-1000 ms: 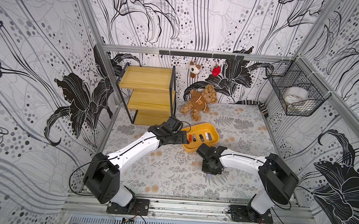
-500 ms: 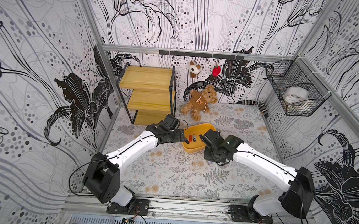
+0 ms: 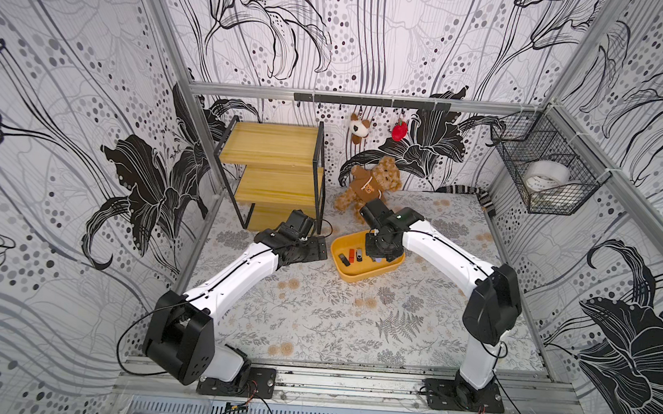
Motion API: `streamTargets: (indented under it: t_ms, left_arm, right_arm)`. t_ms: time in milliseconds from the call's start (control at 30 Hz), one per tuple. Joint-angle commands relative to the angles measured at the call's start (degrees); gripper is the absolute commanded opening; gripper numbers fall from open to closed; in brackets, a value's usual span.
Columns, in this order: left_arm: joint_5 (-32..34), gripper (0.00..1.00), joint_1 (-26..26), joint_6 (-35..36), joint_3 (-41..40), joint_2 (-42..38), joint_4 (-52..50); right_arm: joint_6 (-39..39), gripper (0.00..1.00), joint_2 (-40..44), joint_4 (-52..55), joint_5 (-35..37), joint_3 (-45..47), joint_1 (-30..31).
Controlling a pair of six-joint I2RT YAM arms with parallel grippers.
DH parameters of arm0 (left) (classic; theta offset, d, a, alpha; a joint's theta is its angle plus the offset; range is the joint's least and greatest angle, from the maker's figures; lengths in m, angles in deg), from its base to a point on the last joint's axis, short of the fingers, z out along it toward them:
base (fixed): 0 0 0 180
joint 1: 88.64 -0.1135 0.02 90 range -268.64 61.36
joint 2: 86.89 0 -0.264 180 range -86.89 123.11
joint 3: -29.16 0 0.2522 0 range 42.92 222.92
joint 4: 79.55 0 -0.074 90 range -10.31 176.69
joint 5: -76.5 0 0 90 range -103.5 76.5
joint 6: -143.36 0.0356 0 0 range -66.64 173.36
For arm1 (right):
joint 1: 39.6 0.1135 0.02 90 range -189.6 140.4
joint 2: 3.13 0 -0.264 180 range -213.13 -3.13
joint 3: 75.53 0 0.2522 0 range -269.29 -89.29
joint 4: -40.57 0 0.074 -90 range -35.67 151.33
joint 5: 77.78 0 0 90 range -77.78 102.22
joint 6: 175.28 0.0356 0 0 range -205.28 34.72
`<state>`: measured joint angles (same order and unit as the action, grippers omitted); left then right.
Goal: Put the usb flash drive into the storage box
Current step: Place the USB flash in the storage box.
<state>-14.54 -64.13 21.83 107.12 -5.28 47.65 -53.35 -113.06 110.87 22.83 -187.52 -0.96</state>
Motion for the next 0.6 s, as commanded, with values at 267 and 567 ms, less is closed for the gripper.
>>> streamTargets:
  t_ms: [267, 567]
  left_arm:
    - [-1.1, 0.94, -1.2, 0.9, -1.6, -2.6, 0.0]
    - [-1.4, 0.94, -1.6, 1.4, -2.8, -2.6, 0.5]
  right_arm:
    - [-6.7, 0.0, -8.3, -4.2, -0.4, -3.0, -1.2]
    - [-6.9, 0.0, -11.1, -4.5, -2.0, -5.4, -1.8]
